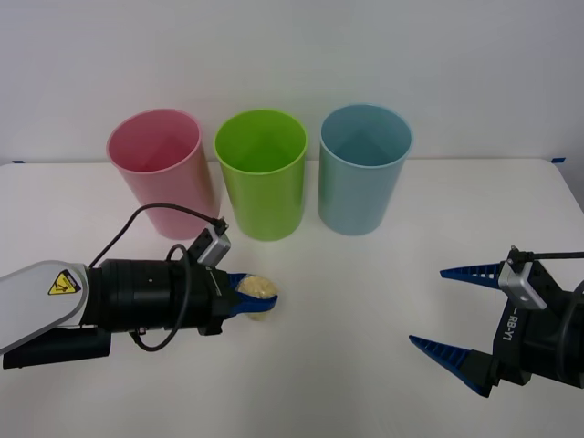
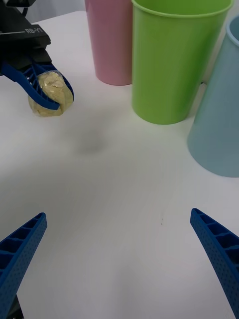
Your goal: Put cans in the blue bin and PET bottles in the pink bin and trash in the green bin.
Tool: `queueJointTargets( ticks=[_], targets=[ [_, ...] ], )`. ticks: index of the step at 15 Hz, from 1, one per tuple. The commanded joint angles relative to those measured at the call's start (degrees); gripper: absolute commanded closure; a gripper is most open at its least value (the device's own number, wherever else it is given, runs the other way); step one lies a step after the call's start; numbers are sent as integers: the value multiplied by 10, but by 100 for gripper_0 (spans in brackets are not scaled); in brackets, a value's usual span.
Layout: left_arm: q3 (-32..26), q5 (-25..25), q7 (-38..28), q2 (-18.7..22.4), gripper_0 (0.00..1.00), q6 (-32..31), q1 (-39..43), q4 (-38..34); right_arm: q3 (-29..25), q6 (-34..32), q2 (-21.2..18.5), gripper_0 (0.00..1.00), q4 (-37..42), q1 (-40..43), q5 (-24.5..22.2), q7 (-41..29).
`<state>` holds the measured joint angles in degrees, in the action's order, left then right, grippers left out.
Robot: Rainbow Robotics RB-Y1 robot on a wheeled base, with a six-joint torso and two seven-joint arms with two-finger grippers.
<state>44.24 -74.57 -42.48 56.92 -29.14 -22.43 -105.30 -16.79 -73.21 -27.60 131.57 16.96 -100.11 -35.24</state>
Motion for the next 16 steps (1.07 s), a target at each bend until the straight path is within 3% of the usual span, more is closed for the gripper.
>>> queueJointTargets(
  ticks=[1,6,8,16],
  targets=[
    [-5,-5,0,0,100,50,1,-32,0,0,0,0,0,0,0,0],
    [-16,-21,-2,14,100,127,3,-75,0,0,0,0,0,0,0,0],
    [-21,11,2,15,100,132,3,-85,0,0,0,0,0,0,0,0],
    [-80,46,-25,16,100,243,3,-161,0,0,0,0,0,0,0,0]
  ],
)
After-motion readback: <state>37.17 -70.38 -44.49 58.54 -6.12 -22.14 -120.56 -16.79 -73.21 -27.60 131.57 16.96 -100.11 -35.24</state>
